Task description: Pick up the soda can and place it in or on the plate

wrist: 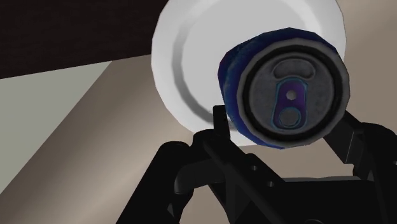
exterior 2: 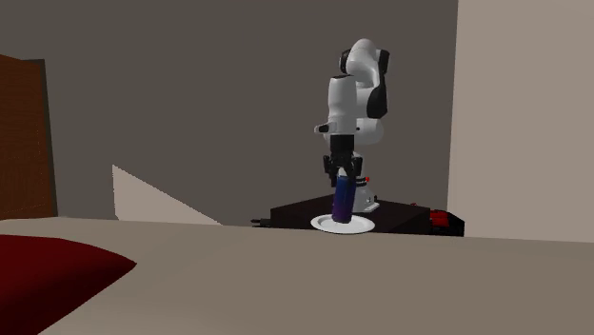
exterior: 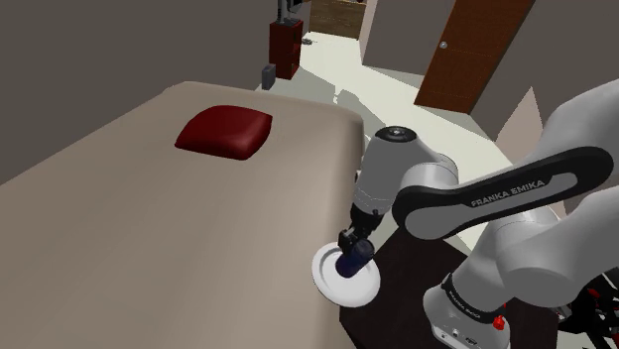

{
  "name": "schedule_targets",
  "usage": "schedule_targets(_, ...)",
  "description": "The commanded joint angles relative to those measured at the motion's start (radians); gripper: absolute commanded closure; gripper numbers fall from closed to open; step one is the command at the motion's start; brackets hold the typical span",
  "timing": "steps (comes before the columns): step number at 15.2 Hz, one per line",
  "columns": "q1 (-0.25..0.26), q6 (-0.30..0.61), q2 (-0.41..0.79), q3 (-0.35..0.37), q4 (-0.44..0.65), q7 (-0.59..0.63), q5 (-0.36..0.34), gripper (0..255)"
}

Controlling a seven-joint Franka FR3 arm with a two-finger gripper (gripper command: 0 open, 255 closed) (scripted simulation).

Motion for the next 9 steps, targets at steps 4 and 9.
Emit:
schedule_targets(4,-0.001,0.027,0.02,0.002,-0.005,0.0,0.001,255)
schedule_targets(9,-0.001,0.027,0.02,0.002,-0.005,0.0,0.001,0)
